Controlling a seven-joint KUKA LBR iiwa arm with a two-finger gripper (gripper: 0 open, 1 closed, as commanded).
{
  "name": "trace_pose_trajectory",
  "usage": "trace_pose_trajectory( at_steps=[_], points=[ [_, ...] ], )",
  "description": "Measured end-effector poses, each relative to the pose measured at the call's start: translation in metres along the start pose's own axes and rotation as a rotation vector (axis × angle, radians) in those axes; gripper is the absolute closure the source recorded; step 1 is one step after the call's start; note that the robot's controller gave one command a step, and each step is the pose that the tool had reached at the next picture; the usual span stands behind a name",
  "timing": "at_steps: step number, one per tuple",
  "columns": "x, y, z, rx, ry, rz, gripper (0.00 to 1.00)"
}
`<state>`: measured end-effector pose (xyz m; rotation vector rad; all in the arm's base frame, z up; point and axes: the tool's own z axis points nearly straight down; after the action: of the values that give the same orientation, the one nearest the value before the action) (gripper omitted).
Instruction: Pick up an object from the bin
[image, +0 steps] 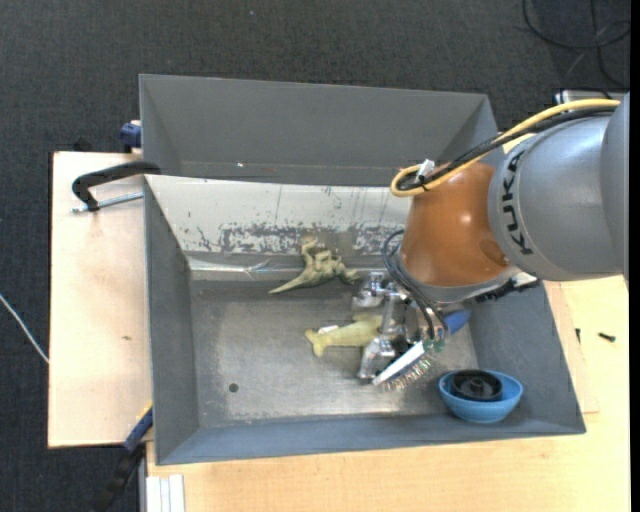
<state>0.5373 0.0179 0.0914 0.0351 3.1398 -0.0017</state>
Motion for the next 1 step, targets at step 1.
trace_pose_trajectory(
  at_steps=[1],
  points=[
    [-0.0001, 0.0031, -0.0029, -0.003, -0.002, -0.004, 1.00]
  ],
)
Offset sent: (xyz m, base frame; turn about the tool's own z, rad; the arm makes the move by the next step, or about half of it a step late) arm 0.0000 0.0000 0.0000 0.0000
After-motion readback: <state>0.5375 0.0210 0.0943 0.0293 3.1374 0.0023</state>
